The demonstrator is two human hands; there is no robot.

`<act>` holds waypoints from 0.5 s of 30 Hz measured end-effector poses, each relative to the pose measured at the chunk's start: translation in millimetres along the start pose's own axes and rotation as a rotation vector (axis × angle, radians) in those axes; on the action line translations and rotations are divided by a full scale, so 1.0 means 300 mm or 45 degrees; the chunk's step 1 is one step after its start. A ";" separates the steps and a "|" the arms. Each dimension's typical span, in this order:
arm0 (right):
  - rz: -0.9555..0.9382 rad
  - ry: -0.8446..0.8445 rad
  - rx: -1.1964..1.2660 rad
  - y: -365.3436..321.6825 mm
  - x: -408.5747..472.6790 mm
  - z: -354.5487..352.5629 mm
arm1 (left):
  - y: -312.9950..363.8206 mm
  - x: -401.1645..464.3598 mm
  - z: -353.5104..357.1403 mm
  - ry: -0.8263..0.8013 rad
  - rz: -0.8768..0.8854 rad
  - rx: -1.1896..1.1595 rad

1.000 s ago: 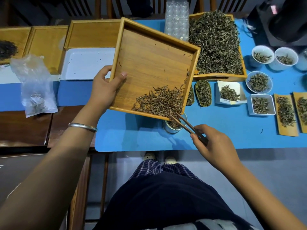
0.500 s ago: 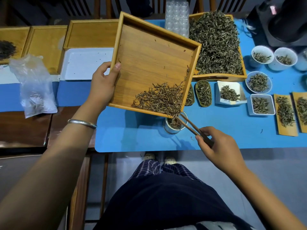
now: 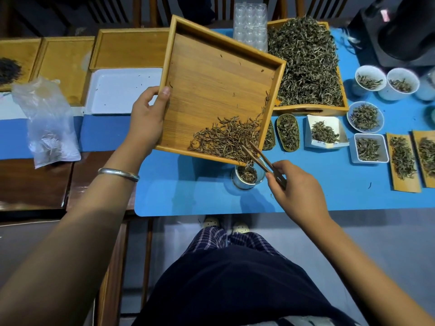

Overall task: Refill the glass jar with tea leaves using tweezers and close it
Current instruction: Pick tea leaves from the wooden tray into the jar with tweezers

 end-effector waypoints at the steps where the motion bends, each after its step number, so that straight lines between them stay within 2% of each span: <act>1: -0.003 -0.002 -0.007 -0.001 -0.007 0.001 | -0.001 0.000 0.000 -0.004 -0.003 -0.003; 15: 0.080 -0.093 -0.044 0.059 -0.112 -0.029 | -0.016 0.015 0.014 -0.022 0.027 0.010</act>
Point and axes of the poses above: each hand's wrist, its own x-axis towards the middle knuckle, its own z-axis out of the palm, y = z × x, the point moved 9 cm from there along x, towards the middle knuckle, and after that the axes turned 15 degrees about y, right-handed, at the moved point
